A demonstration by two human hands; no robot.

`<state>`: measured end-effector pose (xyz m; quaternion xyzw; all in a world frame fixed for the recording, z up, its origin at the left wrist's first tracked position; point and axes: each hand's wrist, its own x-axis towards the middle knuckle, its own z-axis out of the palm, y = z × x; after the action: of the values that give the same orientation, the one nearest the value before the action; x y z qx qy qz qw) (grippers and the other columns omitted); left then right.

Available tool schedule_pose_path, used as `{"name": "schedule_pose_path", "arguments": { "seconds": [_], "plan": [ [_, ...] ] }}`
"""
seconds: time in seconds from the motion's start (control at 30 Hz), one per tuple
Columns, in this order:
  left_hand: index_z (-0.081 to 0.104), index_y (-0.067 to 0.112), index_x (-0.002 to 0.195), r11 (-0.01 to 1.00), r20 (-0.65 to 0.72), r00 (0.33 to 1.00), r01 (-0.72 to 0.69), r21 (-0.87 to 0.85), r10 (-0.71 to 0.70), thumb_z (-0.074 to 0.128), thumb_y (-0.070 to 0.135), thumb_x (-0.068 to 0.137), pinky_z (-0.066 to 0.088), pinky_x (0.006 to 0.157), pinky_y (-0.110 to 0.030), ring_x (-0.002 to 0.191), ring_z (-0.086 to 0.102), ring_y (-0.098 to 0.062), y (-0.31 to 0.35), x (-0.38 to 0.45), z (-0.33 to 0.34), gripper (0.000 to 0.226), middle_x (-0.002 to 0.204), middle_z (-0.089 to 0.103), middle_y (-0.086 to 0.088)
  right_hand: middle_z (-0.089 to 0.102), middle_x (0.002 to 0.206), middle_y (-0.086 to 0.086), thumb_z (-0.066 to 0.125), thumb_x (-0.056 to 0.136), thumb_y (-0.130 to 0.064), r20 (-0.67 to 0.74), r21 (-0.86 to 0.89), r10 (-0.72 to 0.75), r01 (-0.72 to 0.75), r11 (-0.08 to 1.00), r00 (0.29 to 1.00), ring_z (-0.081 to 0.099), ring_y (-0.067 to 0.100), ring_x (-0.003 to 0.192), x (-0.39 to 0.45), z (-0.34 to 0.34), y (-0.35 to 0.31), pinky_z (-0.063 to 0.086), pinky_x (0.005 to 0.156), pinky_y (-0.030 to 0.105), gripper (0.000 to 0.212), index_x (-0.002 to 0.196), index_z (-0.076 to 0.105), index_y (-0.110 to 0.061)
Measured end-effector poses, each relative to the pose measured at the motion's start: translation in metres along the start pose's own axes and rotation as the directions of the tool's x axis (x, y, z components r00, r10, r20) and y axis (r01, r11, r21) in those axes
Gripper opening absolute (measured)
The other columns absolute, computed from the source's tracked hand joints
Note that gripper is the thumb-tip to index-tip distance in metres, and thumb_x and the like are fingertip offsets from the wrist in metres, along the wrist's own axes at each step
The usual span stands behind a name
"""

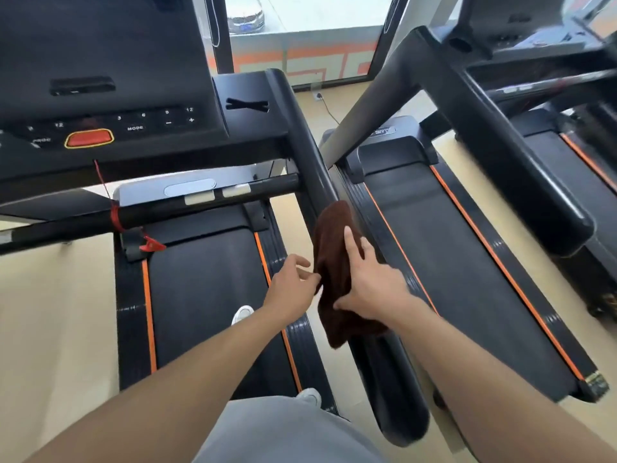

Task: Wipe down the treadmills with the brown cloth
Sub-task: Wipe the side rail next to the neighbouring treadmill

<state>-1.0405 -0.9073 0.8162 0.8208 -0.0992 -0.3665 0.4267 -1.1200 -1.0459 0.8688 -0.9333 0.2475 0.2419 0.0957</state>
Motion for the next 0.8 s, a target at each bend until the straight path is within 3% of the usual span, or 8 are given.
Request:
{"name": "schedule_pose_path", "arguments": {
  "seconds": [0.1, 0.2, 0.4, 0.57, 0.73, 0.8],
  "plan": [
    [0.054, 0.029, 0.12, 0.995, 0.077, 0.996, 0.048, -0.089, -0.041, 0.065, 0.038, 0.095, 0.057, 0.085, -0.034, 0.086, 0.073, -0.011, -0.009, -0.004, 0.007, 0.029, 0.096, 0.074, 0.007, -0.001, 0.17, 0.012, 0.082, 0.079, -0.052, -0.039, -0.121, 0.026, -0.03, 0.992, 0.999, 0.055, 0.036, 0.125, -0.037, 0.025, 0.0, 0.048, 0.093, 0.043, 0.137, 0.157, -0.029, -0.031],
    [0.06, 0.029, 0.118, 0.998, 0.074, 0.997, 0.03, -0.06, -0.026, 0.066, 0.04, 0.095, 0.055, 0.086, -0.032, 0.09, 0.072, -0.01, -0.012, -0.001, 0.012, 0.026, 0.096, 0.073, 0.007, 0.013, 0.163, 0.011, 0.076, 0.084, -0.053, -0.12, -0.098, 0.043, -0.054, 0.994, 0.992, 0.055, 0.033, 0.121, -0.044, 0.036, 0.002, 0.049, 0.085, 0.039, 0.129, 0.156, -0.028, -0.034],
    [0.067, 0.028, 0.11, 0.977, -0.199, 0.97, -0.166, -0.133, 0.138, 0.059, 0.028, 0.1, 0.048, 0.079, -0.016, 0.097, 0.062, 0.0, 0.015, 0.014, 0.008, 0.012, 0.103, 0.067, 0.016, 0.025, 0.16, 0.009, 0.065, 0.09, -0.055, -0.301, 0.111, 0.096, -0.065, 0.992, 0.949, 0.052, 0.031, 0.125, -0.005, 0.047, -0.007, 0.056, 0.085, 0.043, 0.111, 0.159, -0.02, -0.035],
    [0.069, 0.027, 0.111, 0.933, -0.307, 0.903, -0.346, -0.102, 0.301, 0.06, 0.024, 0.099, 0.05, 0.092, -0.024, 0.102, 0.06, 0.0, 0.047, 0.057, -0.018, 0.015, 0.107, 0.065, 0.019, 0.019, 0.167, 0.011, 0.049, 0.1, -0.051, -0.412, 0.115, 0.045, 0.003, 0.993, 0.91, 0.05, 0.033, 0.129, 0.044, 0.026, -0.022, 0.054, 0.081, 0.044, 0.085, 0.164, -0.004, -0.032],
    [0.069, 0.019, 0.11, 0.822, -0.414, 0.727, -0.56, 0.104, 0.547, 0.058, 0.011, 0.095, 0.048, 0.101, -0.033, 0.111, 0.057, -0.009, 0.094, 0.125, -0.071, 0.02, 0.114, 0.067, 0.008, 0.016, 0.171, -0.003, 0.044, 0.104, -0.033, -0.477, 0.238, -0.04, 0.173, 0.956, 0.878, 0.03, 0.028, 0.152, 0.131, -0.024, -0.04, 0.048, 0.103, 0.048, 0.064, 0.162, 0.018, -0.04],
    [0.067, 0.018, 0.119, 0.806, -0.378, 0.712, -0.537, 0.25, 0.592, 0.055, 0.012, 0.097, 0.042, 0.111, -0.037, 0.127, 0.052, -0.013, 0.111, 0.161, -0.1, 0.026, 0.13, 0.064, 0.003, 0.015, 0.171, -0.008, 0.043, 0.105, -0.031, -0.487, 0.252, -0.07, 0.217, 0.943, 0.871, 0.021, 0.026, 0.156, 0.173, -0.047, -0.049, 0.039, 0.113, 0.046, 0.06, 0.162, 0.023, -0.038]
  ]
}}
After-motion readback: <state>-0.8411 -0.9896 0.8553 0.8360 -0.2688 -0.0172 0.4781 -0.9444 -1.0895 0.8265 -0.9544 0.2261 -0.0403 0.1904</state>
